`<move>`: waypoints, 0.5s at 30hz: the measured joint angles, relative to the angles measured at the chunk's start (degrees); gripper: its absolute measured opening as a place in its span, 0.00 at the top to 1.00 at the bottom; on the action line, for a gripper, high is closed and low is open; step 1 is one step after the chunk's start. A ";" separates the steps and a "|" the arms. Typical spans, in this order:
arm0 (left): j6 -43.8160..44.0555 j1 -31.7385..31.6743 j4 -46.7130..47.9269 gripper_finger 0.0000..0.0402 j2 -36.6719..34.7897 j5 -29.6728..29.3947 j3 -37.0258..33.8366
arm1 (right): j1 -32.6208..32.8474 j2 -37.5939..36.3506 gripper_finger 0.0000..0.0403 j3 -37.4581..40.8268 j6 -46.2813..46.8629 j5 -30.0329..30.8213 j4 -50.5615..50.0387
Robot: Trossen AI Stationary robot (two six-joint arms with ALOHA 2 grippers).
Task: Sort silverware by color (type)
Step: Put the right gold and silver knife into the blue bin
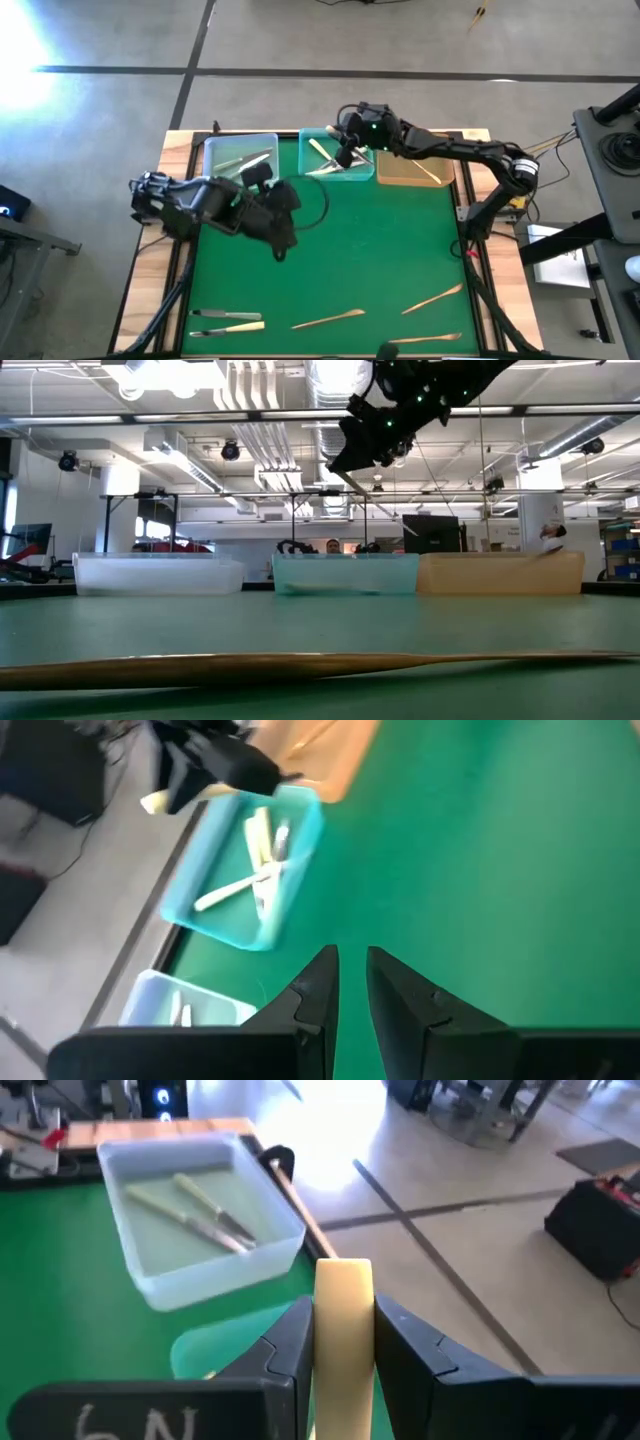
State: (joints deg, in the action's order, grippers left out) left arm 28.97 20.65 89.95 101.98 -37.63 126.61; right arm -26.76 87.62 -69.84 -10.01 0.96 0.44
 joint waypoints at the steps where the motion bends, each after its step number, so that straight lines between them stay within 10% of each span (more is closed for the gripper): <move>1: 0.00 -1.03 -0.13 0.90 -0.11 -0.02 0.01 | -0.81 0.69 0.82 0.06 -0.12 -0.76 1.20; 15: -0.96 -6.15 -2.26 0.90 -0.05 0.75 0.11 | -2.65 15.17 0.75 -3.18 1.68 -2.48 8.61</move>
State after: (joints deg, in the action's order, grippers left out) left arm 28.01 14.50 87.69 101.93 -36.88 126.72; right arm -29.41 102.79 -73.02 -8.33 -1.53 9.05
